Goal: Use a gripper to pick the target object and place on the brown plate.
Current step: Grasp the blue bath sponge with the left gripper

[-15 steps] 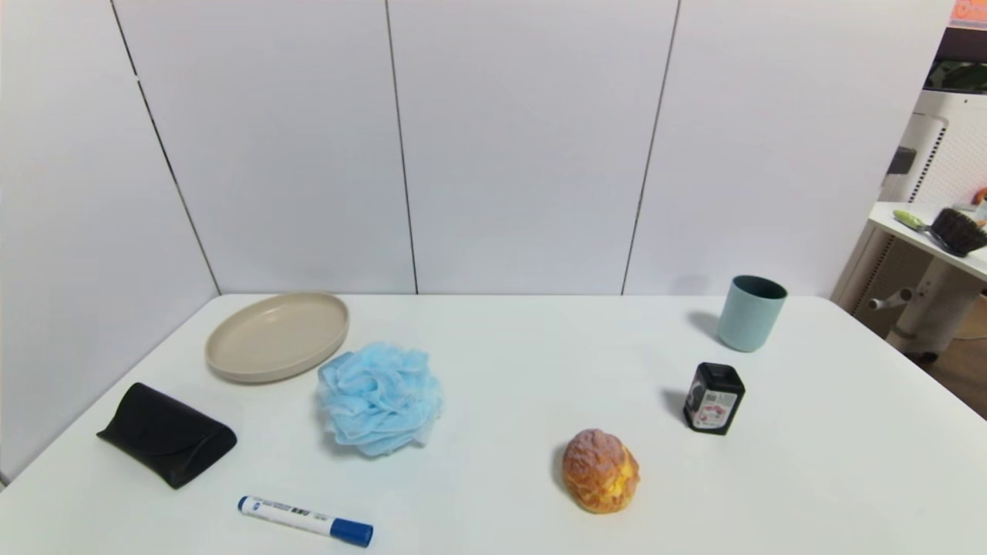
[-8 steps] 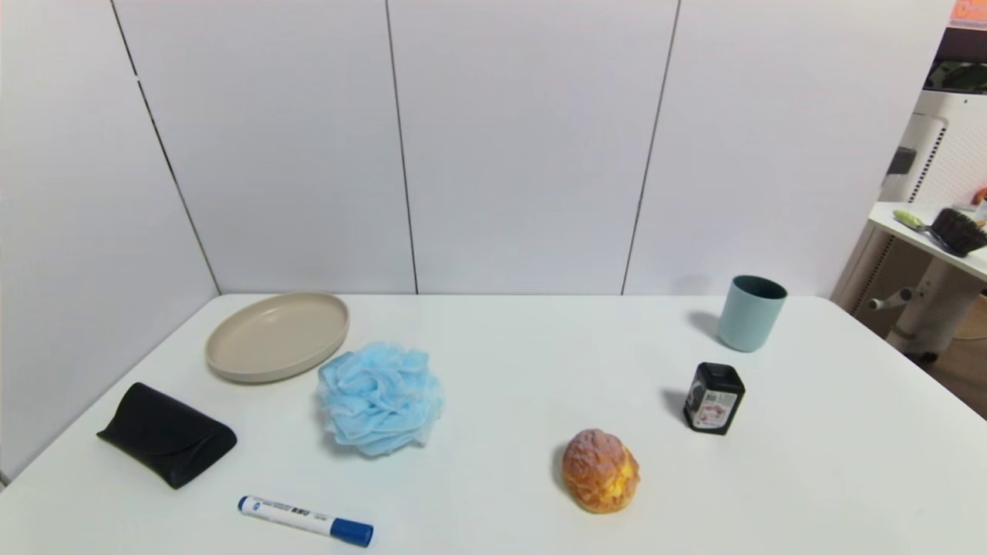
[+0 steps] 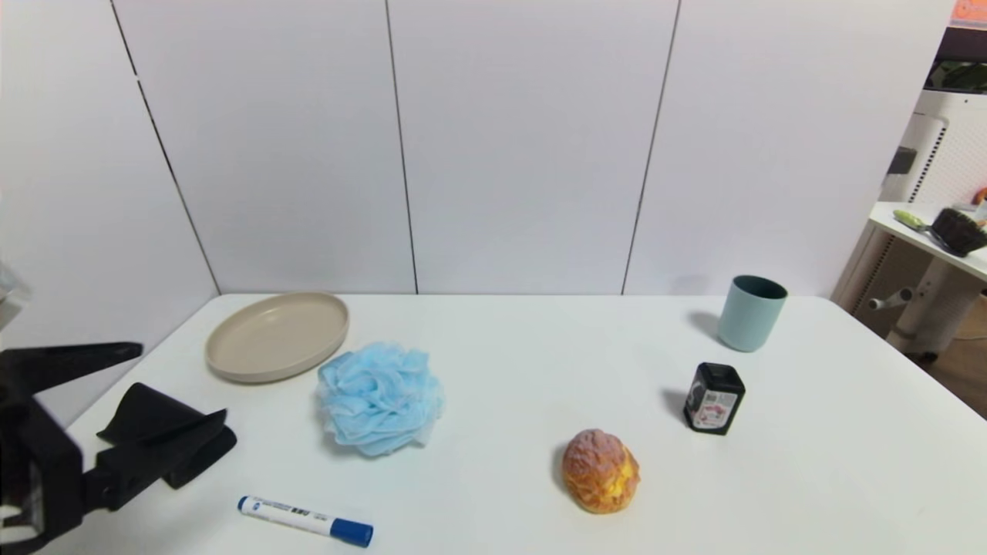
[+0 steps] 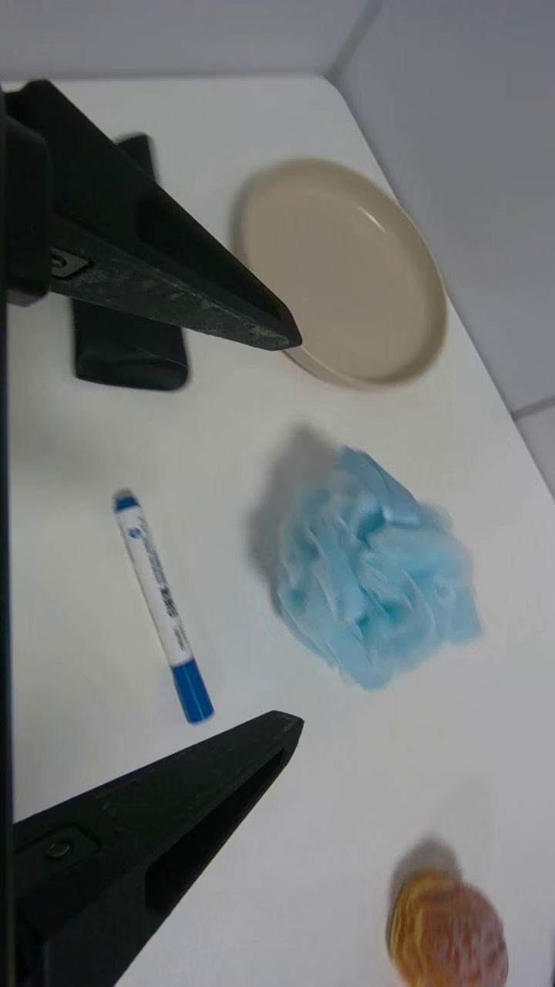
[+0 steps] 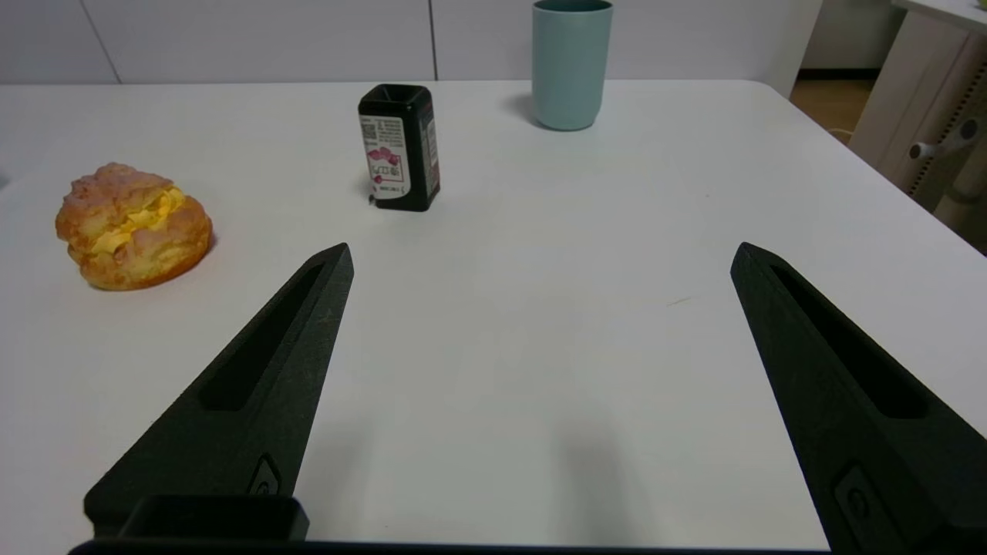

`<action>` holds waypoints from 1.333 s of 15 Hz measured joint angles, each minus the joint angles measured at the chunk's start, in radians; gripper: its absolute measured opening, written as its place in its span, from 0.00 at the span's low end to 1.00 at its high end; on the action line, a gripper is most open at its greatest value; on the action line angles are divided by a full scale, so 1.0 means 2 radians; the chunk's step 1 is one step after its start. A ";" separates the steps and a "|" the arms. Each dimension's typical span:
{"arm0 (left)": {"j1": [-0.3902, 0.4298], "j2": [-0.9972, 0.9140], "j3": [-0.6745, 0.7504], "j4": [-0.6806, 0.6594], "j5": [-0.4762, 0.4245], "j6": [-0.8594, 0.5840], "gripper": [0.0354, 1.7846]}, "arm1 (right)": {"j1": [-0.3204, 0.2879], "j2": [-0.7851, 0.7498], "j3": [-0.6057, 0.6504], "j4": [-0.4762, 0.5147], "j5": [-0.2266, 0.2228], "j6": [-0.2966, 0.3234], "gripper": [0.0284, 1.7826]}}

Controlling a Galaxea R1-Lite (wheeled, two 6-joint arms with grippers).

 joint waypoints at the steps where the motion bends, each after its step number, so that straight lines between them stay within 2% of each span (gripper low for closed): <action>1: -0.008 0.043 -0.050 0.027 -0.024 0.017 0.94 | 0.000 0.000 0.000 0.000 0.000 0.000 0.95; 4: -0.025 0.159 -0.193 0.147 -0.066 0.086 0.94 | 0.000 0.000 0.000 0.000 0.000 0.000 0.95; 8: -0.049 0.277 -0.296 0.290 -0.060 0.117 0.94 | 0.000 0.000 0.000 0.000 0.000 0.000 0.95; 12: -0.068 0.356 -0.335 0.295 0.007 0.118 0.94 | 0.000 0.000 0.000 0.000 0.000 0.000 0.95; 17: -0.073 0.424 -0.391 0.291 0.013 0.118 0.94 | 0.000 0.000 0.000 0.000 0.000 0.000 0.95; 20: -0.074 0.447 -0.400 0.291 0.013 0.117 0.94 | 0.000 0.000 0.000 0.000 0.000 0.000 0.95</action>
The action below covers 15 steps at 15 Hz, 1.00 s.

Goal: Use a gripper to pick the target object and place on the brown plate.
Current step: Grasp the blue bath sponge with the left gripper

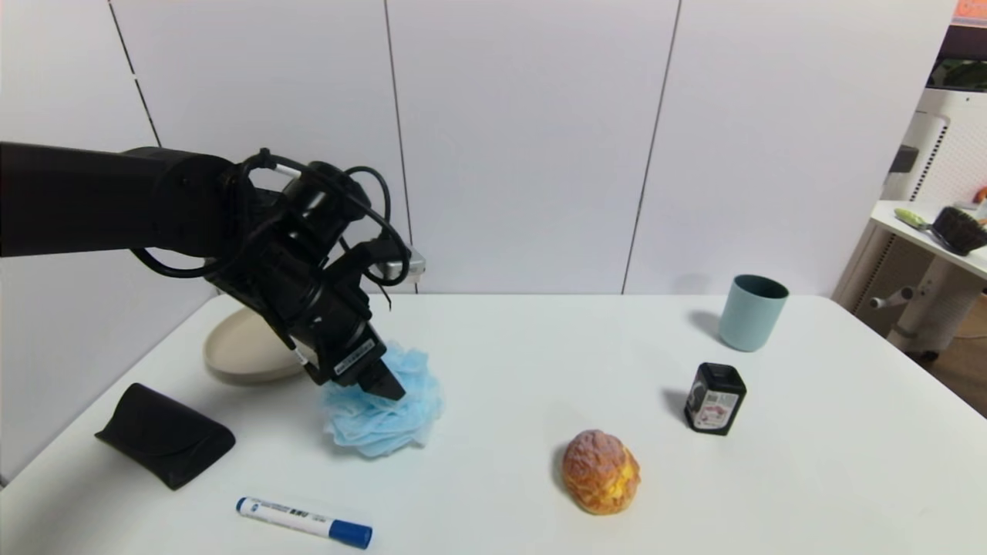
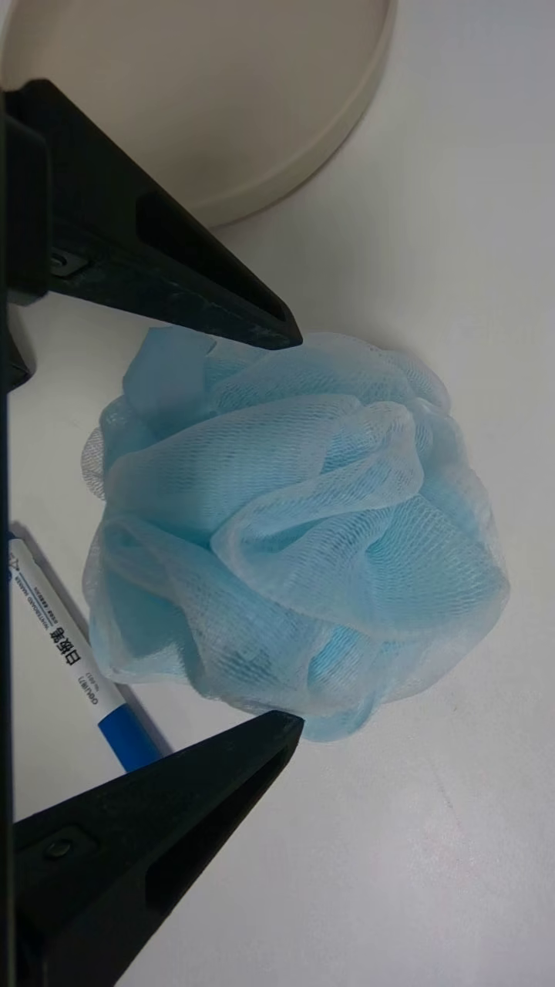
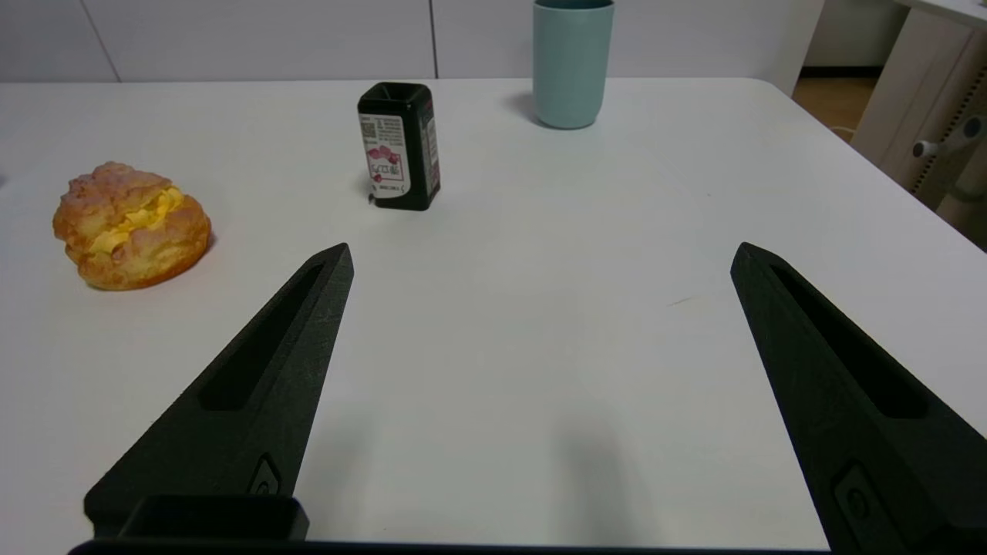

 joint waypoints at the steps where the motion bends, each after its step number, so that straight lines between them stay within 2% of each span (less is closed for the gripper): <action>1: 0.000 0.006 0.000 0.000 0.000 0.000 0.94 | 0.000 0.000 0.000 0.000 0.000 0.000 0.95; 14: 0.003 0.068 0.012 -0.013 0.000 -0.003 0.94 | 0.000 0.000 0.000 0.000 0.000 0.000 0.95; 15: 0.003 0.070 0.013 -0.013 0.000 -0.003 0.88 | 0.000 0.000 0.000 0.000 0.000 0.000 0.95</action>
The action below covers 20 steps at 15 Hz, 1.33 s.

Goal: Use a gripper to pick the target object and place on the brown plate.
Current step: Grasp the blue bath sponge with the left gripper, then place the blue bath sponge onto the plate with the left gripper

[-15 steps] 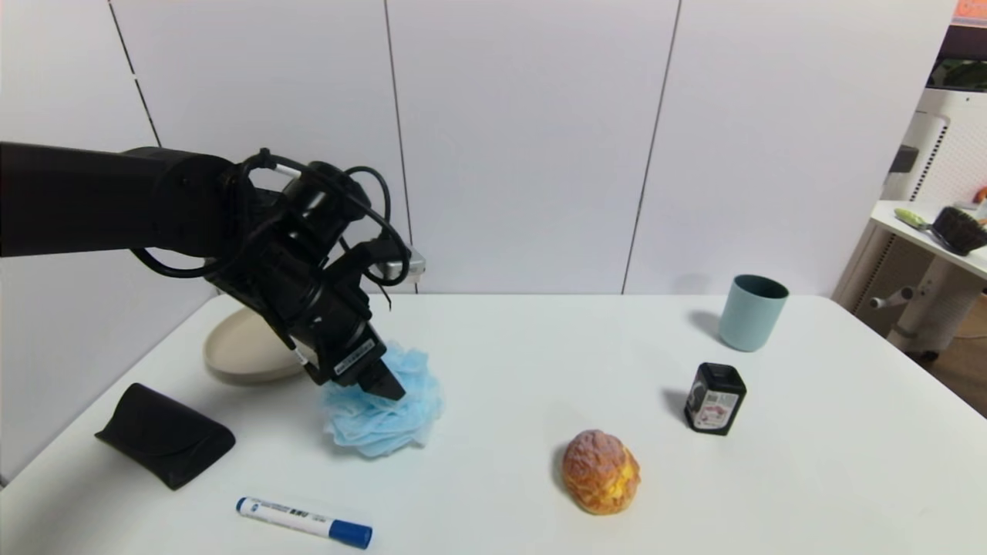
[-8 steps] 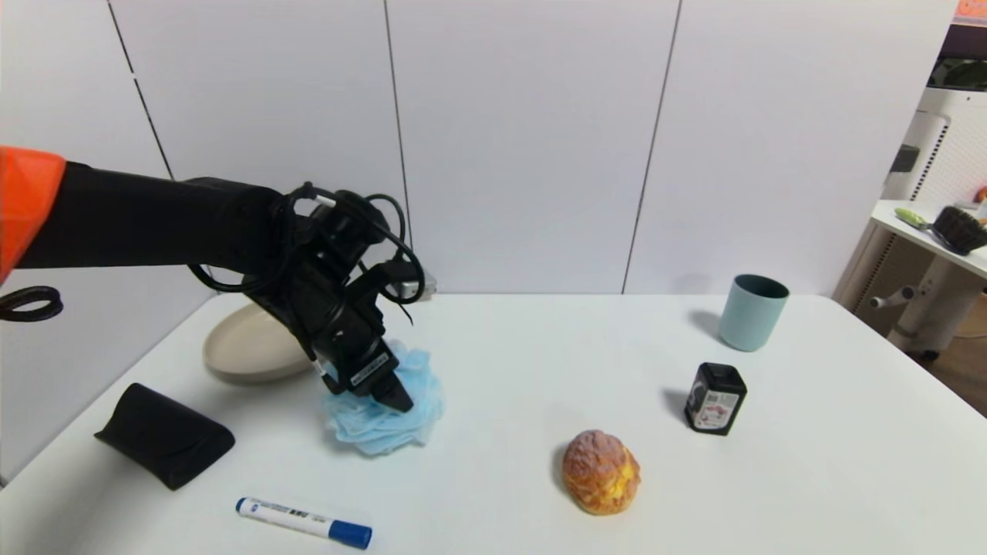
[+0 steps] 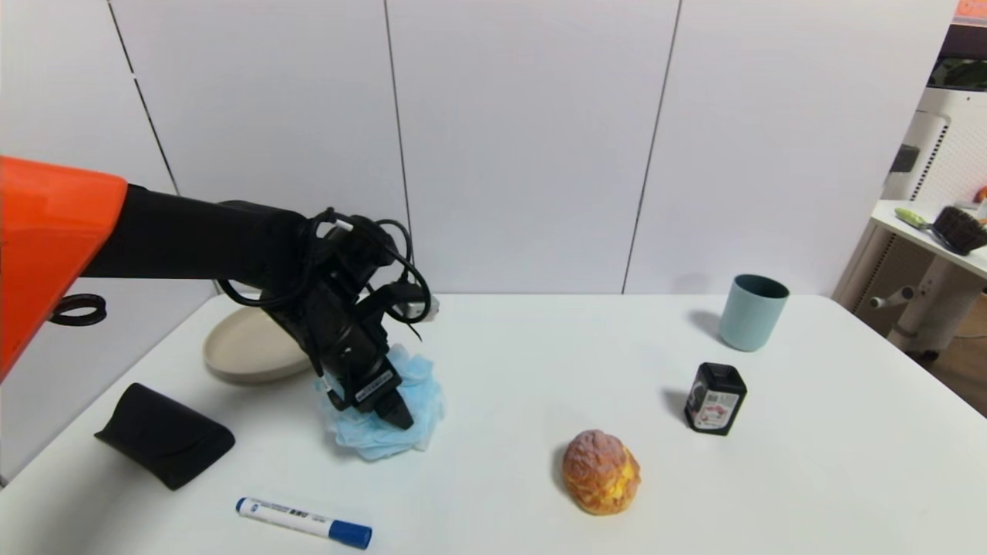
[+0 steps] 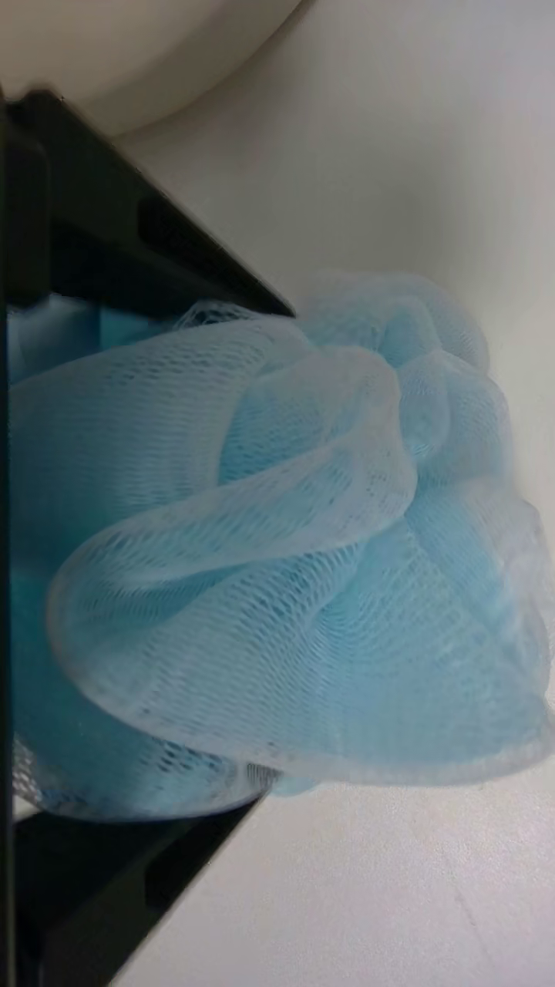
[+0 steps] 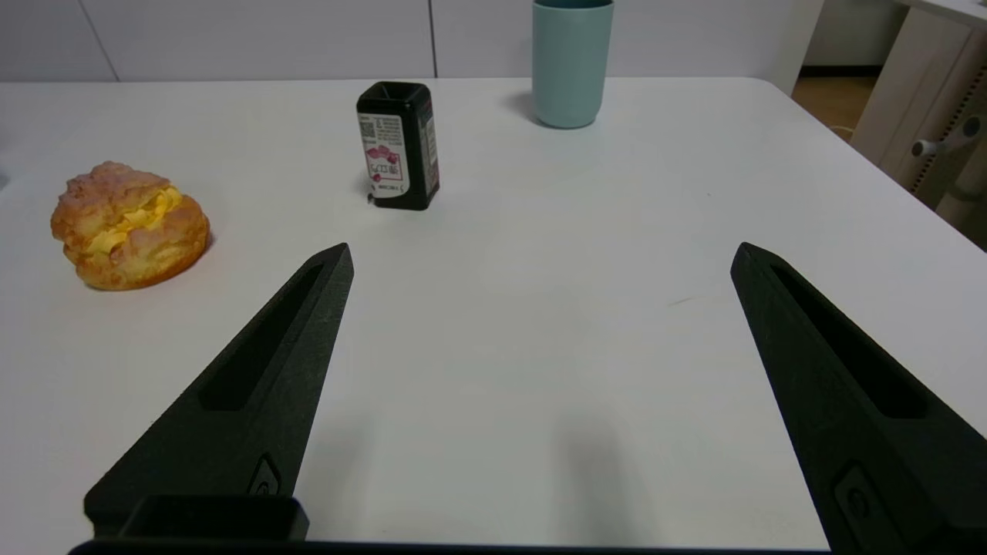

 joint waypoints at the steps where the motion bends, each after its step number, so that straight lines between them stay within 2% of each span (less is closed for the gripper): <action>1: 0.000 0.001 0.000 0.000 0.000 0.000 0.78 | 0.000 0.000 0.000 0.000 0.000 0.000 0.95; 3: 0.000 0.004 0.000 -0.003 -0.001 0.001 0.62 | 0.000 0.000 0.000 0.000 0.000 0.000 0.95; 6: -0.001 0.004 0.000 -0.003 -0.004 0.001 0.46 | 0.000 0.000 0.000 0.000 0.000 0.000 0.95; 8: -0.001 0.000 -0.002 -0.003 -0.006 0.002 0.28 | 0.000 0.000 0.000 0.000 0.000 0.000 0.95; 12: 0.000 -0.015 -0.019 -0.002 -0.032 -0.003 0.22 | 0.000 0.000 0.000 0.000 0.000 0.000 0.95; 14: 0.014 -0.021 -0.043 -0.002 -0.033 -0.003 0.22 | 0.000 0.000 0.000 0.000 0.000 0.000 0.95; 17: 0.060 -0.025 -0.090 -0.016 -0.033 0.002 0.20 | 0.000 0.000 0.000 0.000 0.000 0.000 0.95; 20: 0.123 -0.026 -0.105 -0.088 -0.033 0.003 0.19 | 0.000 0.000 0.000 0.000 0.000 0.000 0.95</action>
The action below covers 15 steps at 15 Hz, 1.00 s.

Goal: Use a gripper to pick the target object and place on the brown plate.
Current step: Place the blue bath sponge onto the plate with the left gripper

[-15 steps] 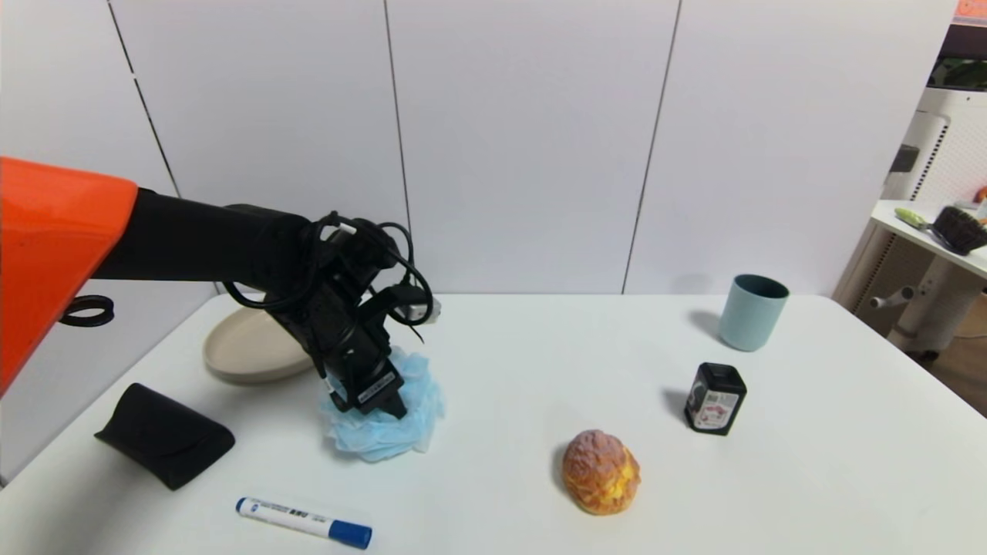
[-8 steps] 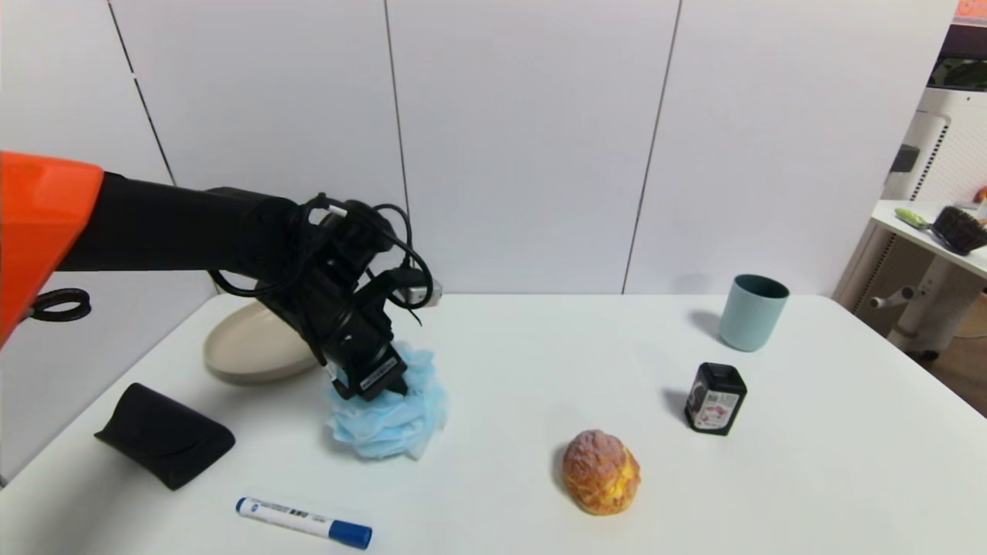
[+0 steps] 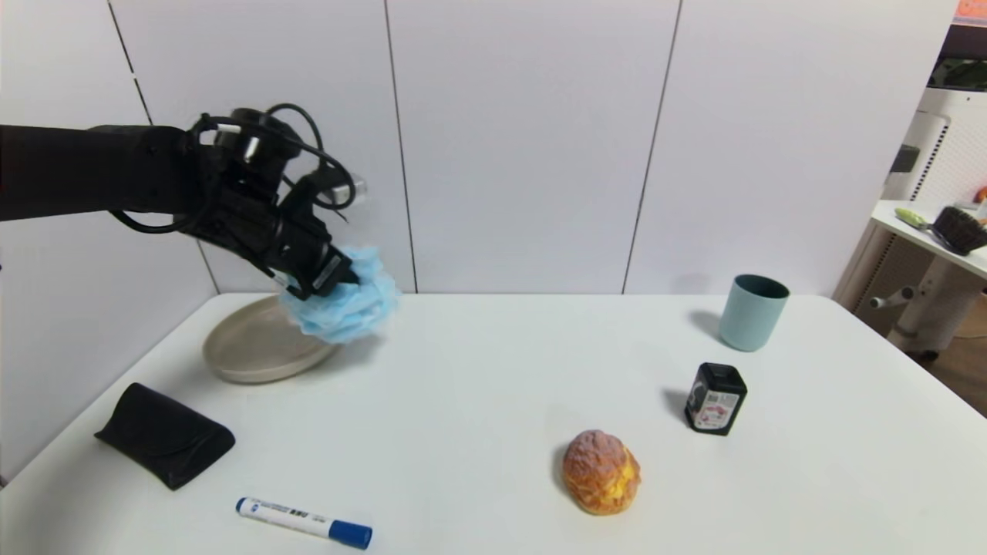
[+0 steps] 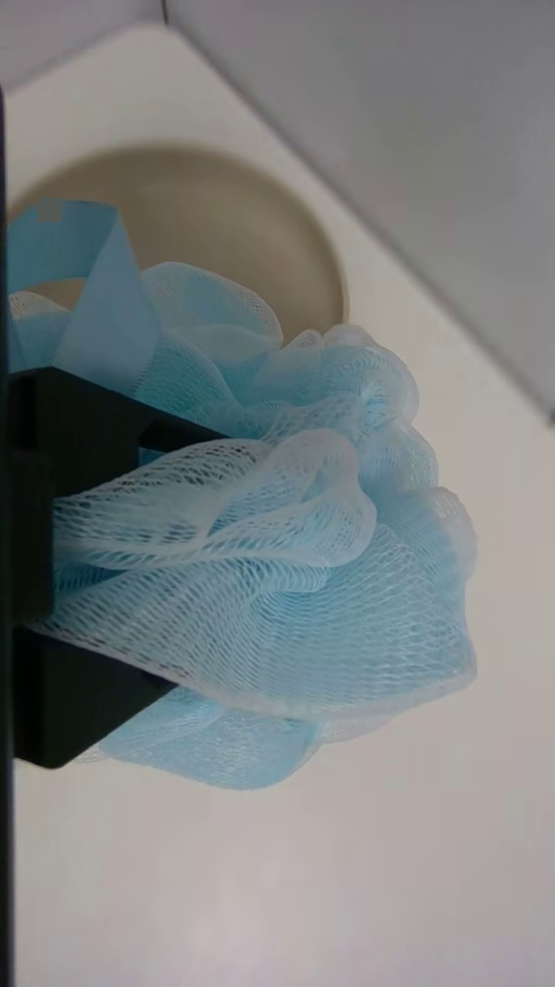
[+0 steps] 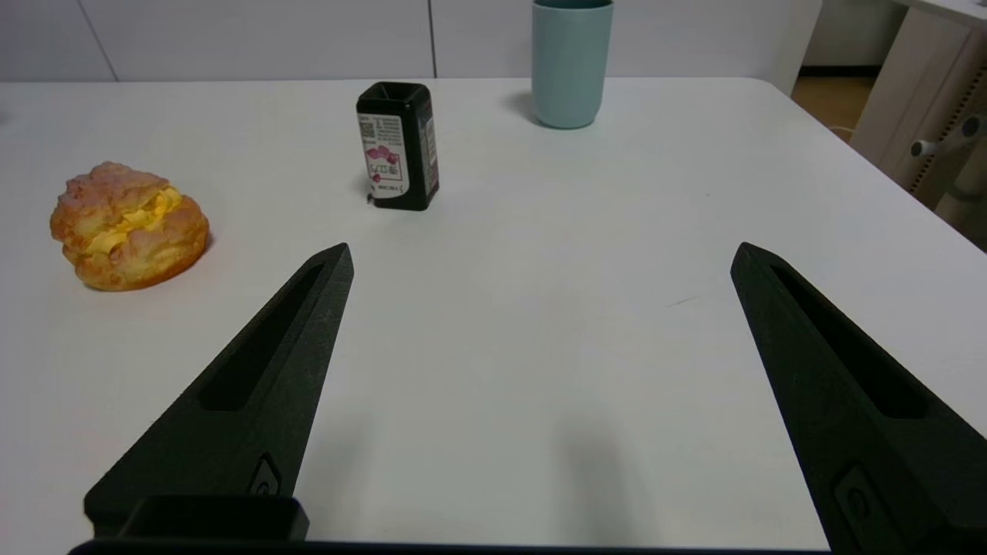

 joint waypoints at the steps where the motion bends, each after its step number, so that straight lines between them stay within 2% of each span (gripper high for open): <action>1: 0.024 0.000 0.000 -0.029 0.000 0.000 0.19 | 0.000 0.000 0.000 0.000 0.000 0.000 0.95; 4: 0.076 0.003 0.016 -0.092 -0.002 -0.001 0.19 | 0.000 0.000 0.000 0.000 0.000 0.000 0.95; 8: 0.107 0.009 0.041 -0.132 -0.002 -0.004 0.19 | 0.000 0.000 0.000 0.000 0.000 0.000 0.95; 11: 0.109 0.017 0.051 -0.156 -0.002 -0.005 0.44 | 0.000 0.000 0.000 0.000 0.000 0.000 0.95; 15: 0.115 0.022 0.060 -0.166 -0.002 -0.005 0.65 | 0.000 0.000 0.000 0.000 0.000 0.000 0.95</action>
